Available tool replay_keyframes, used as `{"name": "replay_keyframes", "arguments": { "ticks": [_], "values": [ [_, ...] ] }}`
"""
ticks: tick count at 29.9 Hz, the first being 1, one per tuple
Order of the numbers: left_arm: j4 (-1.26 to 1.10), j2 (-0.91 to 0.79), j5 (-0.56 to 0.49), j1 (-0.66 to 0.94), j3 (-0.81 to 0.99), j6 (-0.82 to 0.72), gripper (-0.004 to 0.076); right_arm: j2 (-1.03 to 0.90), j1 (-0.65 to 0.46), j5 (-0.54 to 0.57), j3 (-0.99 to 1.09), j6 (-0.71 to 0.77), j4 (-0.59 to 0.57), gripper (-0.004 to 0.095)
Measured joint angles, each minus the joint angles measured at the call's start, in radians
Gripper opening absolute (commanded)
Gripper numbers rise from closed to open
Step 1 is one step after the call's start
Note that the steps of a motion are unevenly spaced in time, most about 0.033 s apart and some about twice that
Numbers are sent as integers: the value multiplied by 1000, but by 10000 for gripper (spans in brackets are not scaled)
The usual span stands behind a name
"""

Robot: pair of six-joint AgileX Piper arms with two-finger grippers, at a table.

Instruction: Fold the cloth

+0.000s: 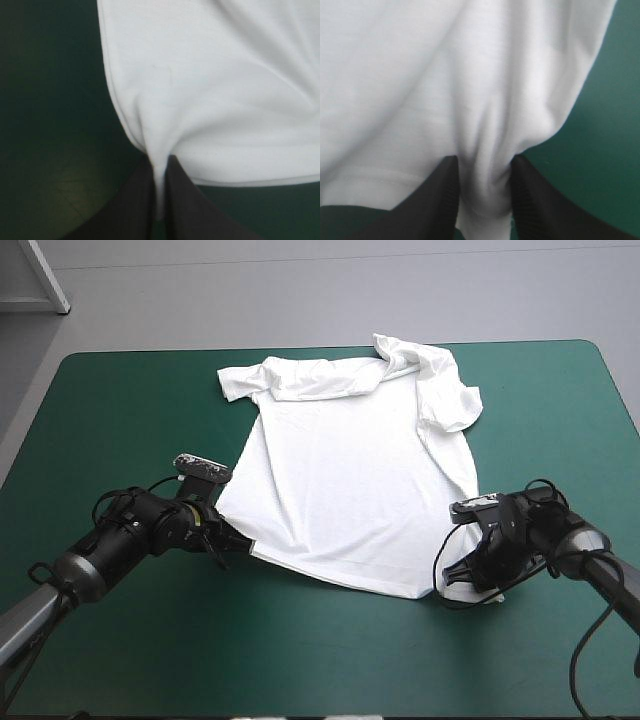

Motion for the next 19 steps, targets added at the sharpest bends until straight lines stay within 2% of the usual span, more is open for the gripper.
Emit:
{"name": "replay_keyframes", "arguments": {
  "ticks": [1,5,13,19],
  "values": [
    [0,0,0,0,0,0,24,-9,7,-20,15,-3,4,-22],
    [0,0,0,0,0,0,24,-29,16,-53,37,-19,26,-17],
    [1,0,-24,0,-42,4,24,-45,26,-47,-8,-37,30,-17],
    [37,0,-22,0,-237,56,24,-72,32,-75,-246,-40,27,-17]
  ]
}}
